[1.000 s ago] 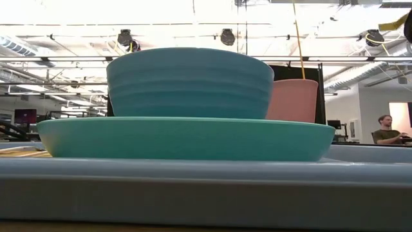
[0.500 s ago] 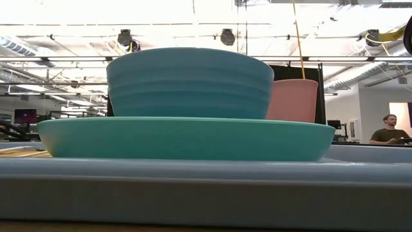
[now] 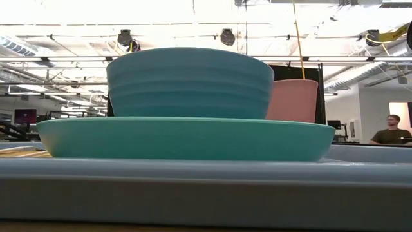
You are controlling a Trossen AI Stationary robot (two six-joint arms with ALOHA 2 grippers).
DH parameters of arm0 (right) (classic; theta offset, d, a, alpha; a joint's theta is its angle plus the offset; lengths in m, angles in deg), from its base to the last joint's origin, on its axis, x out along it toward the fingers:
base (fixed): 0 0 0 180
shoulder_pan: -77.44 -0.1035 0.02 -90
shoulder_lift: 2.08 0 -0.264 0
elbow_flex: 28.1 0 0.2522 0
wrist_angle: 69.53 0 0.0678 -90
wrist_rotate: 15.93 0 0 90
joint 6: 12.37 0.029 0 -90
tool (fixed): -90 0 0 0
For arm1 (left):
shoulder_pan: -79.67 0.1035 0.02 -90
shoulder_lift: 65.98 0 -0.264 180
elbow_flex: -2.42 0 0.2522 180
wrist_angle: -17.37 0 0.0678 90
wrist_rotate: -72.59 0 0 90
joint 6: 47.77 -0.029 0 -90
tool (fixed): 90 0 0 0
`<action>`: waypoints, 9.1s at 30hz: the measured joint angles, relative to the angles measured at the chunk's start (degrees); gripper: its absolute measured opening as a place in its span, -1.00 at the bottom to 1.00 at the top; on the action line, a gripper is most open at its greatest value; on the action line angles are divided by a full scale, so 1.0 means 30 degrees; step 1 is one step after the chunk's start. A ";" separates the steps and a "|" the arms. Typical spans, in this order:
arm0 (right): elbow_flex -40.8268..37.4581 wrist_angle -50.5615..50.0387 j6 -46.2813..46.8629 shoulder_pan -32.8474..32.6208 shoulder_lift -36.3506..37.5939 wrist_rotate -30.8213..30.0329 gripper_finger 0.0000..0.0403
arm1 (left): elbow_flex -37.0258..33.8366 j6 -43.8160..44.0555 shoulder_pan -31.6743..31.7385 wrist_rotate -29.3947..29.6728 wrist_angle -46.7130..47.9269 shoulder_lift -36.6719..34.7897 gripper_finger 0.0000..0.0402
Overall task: Set up tray
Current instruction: Put the yellow knife on the yellow napkin to the right of the orange spoon
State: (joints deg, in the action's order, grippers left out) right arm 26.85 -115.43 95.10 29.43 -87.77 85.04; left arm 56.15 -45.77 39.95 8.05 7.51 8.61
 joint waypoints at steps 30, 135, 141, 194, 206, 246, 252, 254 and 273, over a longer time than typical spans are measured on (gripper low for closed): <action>0.5532 -0.7408 -0.5990 0.0599 0.0627 -0.4876 -0.81 | -0.0004 0.0357 -0.0007 0.0000 0.0128 0.0000 -0.81; 1.0091 0.7045 -5.2281 0.9226 -0.3286 -1.9017 -0.81 | 0.0000 1.1373 0.6219 -0.1069 -0.2420 0.1987 0.14; 1.0091 0.7079 -5.2562 0.9361 -0.3279 -1.8914 -0.81 | 0.0000 1.1375 0.6239 -0.1319 -0.2376 0.2018 0.14; 1.0081 0.7752 -5.2594 0.9489 -0.3271 -1.7346 -0.81 | -0.0012 1.1185 0.6717 -0.0884 -0.0840 0.2142 -0.39; 1.0069 0.7487 -5.2621 0.9464 -0.3220 -1.7266 -0.81 | -0.0066 1.1060 0.6717 -0.0605 -0.0317 0.2149 -0.58; 1.0124 0.7237 -5.2115 0.9493 -0.3315 -1.6475 -0.81 | 0.0077 1.0881 0.7184 -0.1446 -0.0570 0.2142 -0.68; 1.0105 0.7035 -5.2103 0.9464 -0.3315 -1.6792 -0.81 | 0.0061 1.0885 0.7128 -0.1943 -0.0564 0.2139 -0.84; 1.0105 0.6921 -5.2089 0.9471 -0.3315 -1.6862 -0.81 | 0.0044 1.0898 0.7125 -0.2002 -0.0567 0.2139 -0.83; 1.0069 0.6782 -5.2052 0.9453 -0.3315 -1.7108 -0.81 | 0.0044 1.1438 0.7060 -0.2740 0.0310 0.2120 -0.14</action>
State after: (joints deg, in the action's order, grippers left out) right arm 57.06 -95.09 -61.06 57.79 -97.71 33.71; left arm 56.28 -11.45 61.13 -0.17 8.43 14.97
